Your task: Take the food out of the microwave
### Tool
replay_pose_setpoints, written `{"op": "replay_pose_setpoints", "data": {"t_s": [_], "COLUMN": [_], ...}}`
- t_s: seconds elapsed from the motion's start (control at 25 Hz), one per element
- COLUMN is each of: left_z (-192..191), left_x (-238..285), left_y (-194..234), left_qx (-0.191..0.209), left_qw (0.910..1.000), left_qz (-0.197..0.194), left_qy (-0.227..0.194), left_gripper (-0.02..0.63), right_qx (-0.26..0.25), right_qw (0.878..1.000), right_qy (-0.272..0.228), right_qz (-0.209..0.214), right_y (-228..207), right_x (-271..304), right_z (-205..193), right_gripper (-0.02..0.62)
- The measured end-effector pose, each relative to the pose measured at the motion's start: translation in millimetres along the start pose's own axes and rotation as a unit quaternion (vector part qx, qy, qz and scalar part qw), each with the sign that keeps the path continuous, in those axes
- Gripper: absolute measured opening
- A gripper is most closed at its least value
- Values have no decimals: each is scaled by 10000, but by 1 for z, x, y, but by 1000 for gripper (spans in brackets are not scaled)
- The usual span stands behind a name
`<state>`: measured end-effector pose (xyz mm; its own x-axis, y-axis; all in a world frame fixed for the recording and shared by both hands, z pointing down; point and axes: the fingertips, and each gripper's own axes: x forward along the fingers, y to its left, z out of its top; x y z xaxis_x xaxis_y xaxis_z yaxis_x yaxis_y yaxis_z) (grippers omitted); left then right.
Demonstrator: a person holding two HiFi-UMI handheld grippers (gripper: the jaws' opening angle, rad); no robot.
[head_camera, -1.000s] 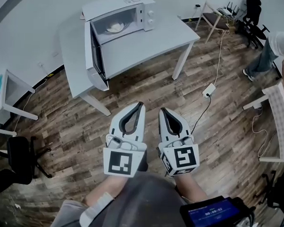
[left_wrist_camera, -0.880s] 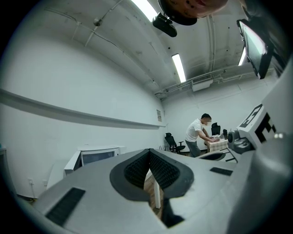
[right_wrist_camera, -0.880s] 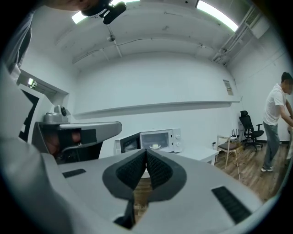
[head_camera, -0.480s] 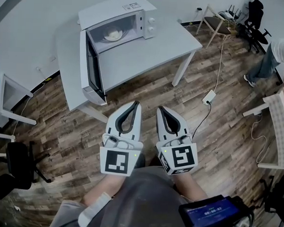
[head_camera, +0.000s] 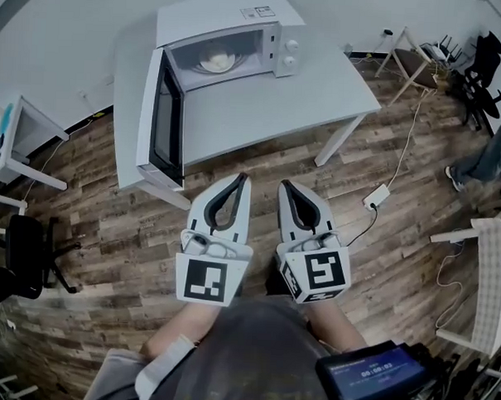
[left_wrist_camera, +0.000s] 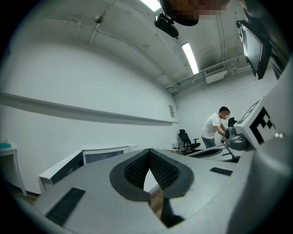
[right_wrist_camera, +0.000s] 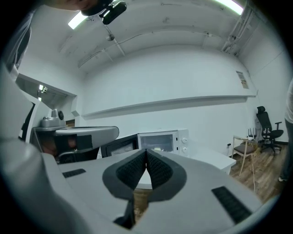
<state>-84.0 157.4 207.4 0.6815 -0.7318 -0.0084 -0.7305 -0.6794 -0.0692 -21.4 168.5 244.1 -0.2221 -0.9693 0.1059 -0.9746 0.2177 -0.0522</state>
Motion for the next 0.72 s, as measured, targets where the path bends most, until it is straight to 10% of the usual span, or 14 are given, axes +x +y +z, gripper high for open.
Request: {"op": "replay_pose_setpoints", "data": {"t_s": [0.72], "left_z": [10], "left_x": [84], "left_y": [-35], "left_qx": [366], "left_qw": [9966], "left_qz": [714], "left_qy": [195], "left_gripper": [8], "right_qx": [210], "right_qw": [9958], "right_qy": [-160], "right_qz": [879], "right_y": [-86], "right_x": [37], "right_z": [14], "right_gripper": [6]}}
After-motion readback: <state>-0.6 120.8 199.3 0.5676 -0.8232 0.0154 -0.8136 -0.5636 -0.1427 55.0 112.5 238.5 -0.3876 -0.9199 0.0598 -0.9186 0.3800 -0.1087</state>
